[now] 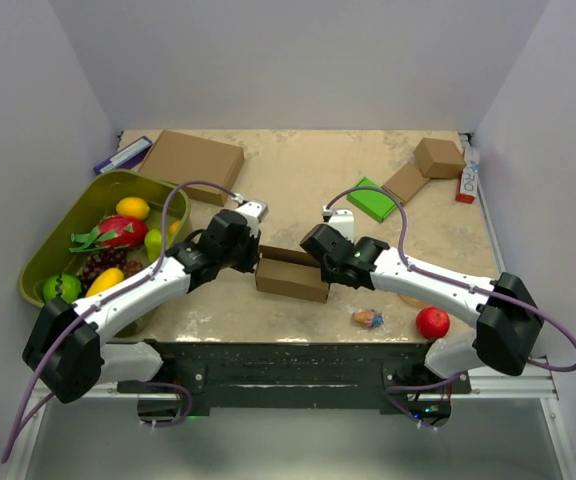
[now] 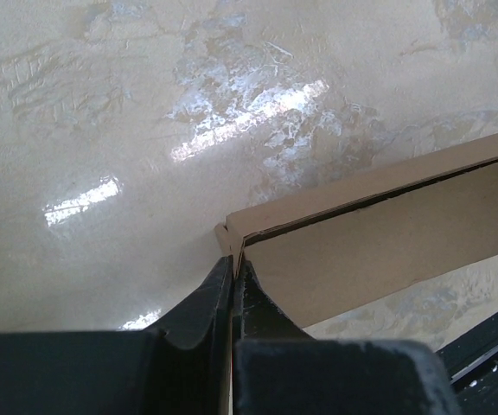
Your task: Fold the paper box
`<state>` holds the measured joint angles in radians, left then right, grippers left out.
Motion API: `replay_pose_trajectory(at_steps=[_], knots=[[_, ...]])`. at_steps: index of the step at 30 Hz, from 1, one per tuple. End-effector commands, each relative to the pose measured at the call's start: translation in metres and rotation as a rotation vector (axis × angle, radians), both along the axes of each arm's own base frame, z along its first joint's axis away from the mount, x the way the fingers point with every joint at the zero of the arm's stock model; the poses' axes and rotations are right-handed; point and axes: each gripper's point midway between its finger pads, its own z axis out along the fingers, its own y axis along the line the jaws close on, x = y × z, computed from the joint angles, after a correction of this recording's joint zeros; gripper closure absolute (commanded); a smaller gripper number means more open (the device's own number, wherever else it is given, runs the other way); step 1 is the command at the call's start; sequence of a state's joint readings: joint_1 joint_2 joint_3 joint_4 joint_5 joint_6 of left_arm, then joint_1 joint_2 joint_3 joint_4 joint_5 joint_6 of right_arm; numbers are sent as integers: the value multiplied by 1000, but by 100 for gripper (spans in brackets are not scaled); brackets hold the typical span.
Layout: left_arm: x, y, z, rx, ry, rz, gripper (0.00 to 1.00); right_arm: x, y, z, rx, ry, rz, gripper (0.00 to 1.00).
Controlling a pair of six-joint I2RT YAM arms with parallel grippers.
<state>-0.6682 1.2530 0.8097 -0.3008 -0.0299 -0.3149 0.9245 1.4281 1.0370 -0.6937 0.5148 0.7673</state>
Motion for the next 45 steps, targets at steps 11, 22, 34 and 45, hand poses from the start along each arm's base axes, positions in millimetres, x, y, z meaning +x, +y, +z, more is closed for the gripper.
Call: replay_pose_trajectory(at_steps=[11, 22, 34, 45], knots=[[0, -30, 9, -45, -17, -26, 100, 2, -2, -5, -12, -10, -29, 100], [-3, -41, 20, -109, -9, -26, 100, 2, -2, -8, -19, -6, -30, 100], [8, -46, 25, -98, -44, -36, 100, 4, -4, 11, 8, -47, -25, 90], [9, -46, 25, -36, -85, -122, 100, 3, -18, 68, 51, -186, 40, 24]])
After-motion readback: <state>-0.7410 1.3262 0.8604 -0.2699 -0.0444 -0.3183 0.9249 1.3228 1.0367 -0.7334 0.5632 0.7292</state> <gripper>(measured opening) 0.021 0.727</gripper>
